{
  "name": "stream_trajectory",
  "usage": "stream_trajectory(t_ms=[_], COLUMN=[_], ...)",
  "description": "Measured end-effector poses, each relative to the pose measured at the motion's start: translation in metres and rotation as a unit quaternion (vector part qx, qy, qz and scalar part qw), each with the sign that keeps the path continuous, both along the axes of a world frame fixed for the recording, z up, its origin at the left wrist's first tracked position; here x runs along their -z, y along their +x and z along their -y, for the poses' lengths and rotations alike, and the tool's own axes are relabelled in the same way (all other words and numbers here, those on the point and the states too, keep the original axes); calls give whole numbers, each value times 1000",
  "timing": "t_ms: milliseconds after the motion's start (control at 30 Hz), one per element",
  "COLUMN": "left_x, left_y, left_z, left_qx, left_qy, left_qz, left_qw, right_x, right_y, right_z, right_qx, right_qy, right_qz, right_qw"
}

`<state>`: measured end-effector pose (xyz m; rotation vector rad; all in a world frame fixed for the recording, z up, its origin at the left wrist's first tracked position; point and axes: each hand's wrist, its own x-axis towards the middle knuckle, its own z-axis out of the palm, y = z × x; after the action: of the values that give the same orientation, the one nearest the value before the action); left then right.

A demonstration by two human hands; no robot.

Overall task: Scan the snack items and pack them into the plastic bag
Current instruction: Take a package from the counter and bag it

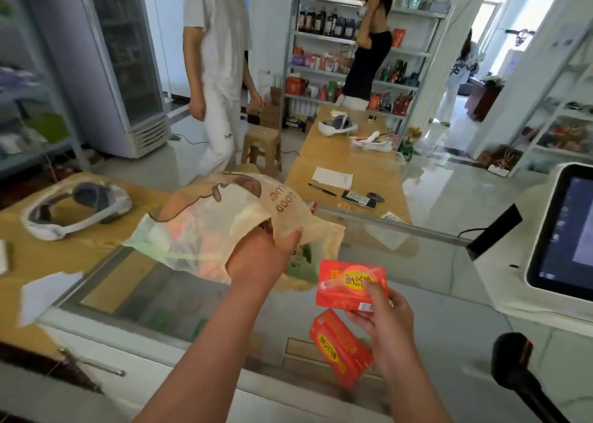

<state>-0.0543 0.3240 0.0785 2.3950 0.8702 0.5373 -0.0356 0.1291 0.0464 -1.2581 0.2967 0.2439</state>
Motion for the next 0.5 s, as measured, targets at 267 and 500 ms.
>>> stream_trajectory(t_ms=[267, 500], left_x=[-54, -90], left_y=[45, 67], left_z=[-3, -17], left_qx=[19, 5], left_qy=[-319, -591], left_qz=[93, 335], left_qw=[943, 734], right_x=[-2, 2], right_y=[35, 71], right_z=[-26, -47], right_qx=[-100, -183], right_qy=[-23, 34], right_qz=[-18, -57], right_qw=[994, 981])
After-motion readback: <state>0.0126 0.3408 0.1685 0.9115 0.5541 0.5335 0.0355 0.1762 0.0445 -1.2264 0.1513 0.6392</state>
